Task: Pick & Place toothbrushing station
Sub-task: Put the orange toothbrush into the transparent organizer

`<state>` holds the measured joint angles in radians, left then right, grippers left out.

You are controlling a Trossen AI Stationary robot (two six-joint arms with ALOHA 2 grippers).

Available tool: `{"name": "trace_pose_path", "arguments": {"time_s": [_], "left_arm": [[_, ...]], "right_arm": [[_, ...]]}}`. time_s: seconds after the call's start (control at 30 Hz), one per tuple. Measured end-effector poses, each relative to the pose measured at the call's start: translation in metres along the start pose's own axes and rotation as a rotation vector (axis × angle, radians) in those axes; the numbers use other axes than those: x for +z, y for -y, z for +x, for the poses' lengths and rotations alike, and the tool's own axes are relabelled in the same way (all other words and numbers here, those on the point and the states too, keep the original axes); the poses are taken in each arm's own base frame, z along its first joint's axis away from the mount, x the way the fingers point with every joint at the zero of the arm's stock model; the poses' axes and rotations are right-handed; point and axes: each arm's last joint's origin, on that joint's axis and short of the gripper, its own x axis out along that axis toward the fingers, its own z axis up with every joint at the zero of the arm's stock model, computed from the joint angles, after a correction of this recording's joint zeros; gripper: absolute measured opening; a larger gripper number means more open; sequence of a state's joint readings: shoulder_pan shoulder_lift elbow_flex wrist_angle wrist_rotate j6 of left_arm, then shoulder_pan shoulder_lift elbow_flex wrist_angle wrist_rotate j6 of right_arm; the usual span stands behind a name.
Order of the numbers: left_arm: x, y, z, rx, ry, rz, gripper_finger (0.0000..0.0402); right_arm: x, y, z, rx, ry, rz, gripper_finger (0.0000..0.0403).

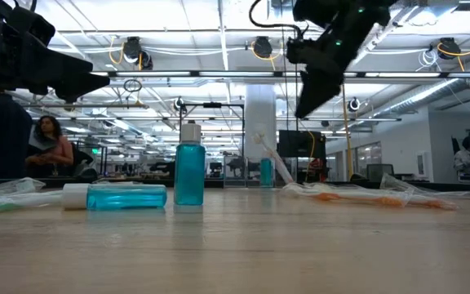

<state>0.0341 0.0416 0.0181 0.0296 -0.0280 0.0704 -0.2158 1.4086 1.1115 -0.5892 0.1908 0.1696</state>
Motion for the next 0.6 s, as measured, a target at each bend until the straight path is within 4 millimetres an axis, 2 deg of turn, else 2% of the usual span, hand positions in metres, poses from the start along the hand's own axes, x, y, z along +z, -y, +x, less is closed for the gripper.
{"name": "trace_pose_path", "arguments": {"time_s": [0.13,0.2,0.4,0.6], "left_arm": [[0.0,0.0,0.0,0.0,0.0,0.0,0.031],[0.0,0.0,0.0,0.0,0.0,0.0,0.031],[0.0,0.0,0.0,0.0,0.0,0.0,0.031],[0.0,0.0,0.0,0.0,0.0,0.0,0.031]], "right_arm": [[-0.025,-0.026,0.011,-0.007,-0.067,0.014,0.0133],[-0.038,-0.031,0.019,0.005,-0.086,0.016,0.0133],[-0.063,-0.032,0.04,0.087,-0.061,0.123,0.0133],[-0.076,-0.037,0.055,0.157,-0.045,0.154,0.0133]]}}
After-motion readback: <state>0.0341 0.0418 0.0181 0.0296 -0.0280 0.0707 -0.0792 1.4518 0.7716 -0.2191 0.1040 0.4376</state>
